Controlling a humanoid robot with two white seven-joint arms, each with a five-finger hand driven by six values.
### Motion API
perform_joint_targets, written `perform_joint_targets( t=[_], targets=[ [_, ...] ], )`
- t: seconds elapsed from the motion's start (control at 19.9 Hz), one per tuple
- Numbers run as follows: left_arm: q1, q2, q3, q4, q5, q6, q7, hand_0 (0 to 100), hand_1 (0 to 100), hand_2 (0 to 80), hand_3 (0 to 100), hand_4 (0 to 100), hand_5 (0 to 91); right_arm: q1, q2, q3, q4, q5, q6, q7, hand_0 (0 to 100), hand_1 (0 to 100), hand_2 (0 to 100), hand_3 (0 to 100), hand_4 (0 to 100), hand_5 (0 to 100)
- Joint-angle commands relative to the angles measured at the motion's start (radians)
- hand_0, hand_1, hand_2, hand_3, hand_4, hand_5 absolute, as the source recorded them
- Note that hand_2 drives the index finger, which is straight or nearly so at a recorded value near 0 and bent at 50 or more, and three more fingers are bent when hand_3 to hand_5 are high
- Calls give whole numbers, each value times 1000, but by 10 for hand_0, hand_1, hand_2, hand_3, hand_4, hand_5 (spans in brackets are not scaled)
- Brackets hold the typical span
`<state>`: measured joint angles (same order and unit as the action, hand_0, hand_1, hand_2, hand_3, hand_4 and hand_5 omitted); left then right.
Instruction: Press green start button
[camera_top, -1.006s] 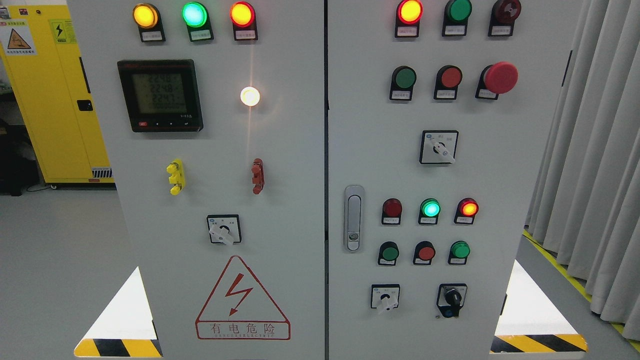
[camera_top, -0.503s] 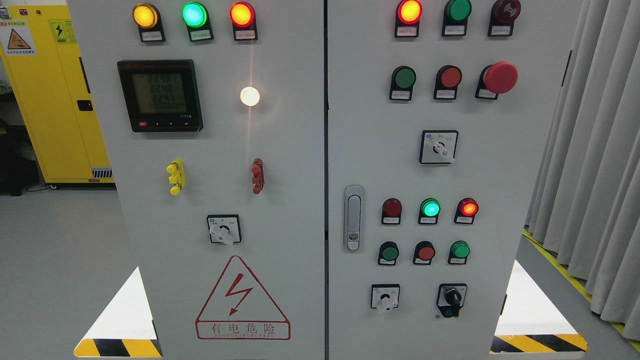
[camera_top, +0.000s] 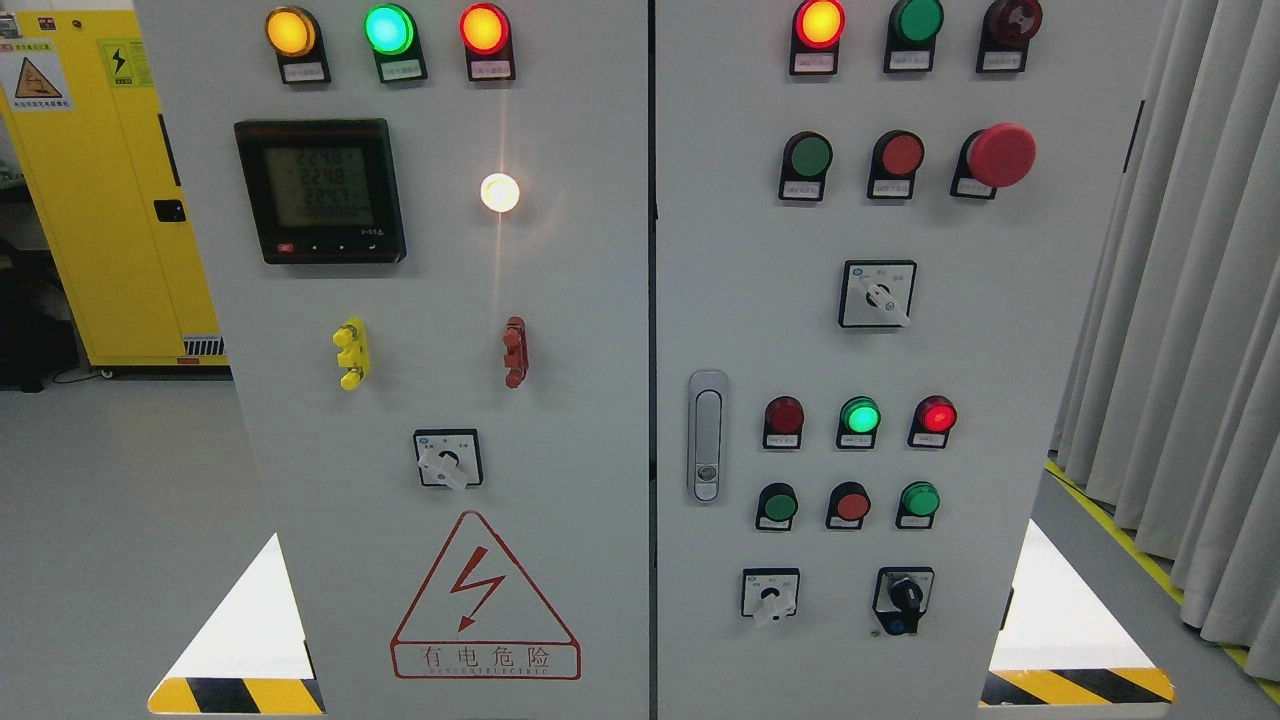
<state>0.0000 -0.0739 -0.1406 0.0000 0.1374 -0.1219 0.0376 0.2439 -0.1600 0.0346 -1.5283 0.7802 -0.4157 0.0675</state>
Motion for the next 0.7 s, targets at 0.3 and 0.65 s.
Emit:
perform_joint_targets(
  t=[0.3, 0.65],
  targets=[
    [-17, -30, -2, -28, -1, 1, -1, 120, 556, 0, 0, 0, 0, -132, -7, -70, -362, 85, -34, 6, 273, 548, 0, 578, 569, 366],
    [-17, -30, -2, -28, -1, 1, -1, 120, 556, 0, 0, 0, 0, -242, -7, -73, -389, 148, -29, 12, 284, 651, 0, 714, 719, 588]
  ],
)
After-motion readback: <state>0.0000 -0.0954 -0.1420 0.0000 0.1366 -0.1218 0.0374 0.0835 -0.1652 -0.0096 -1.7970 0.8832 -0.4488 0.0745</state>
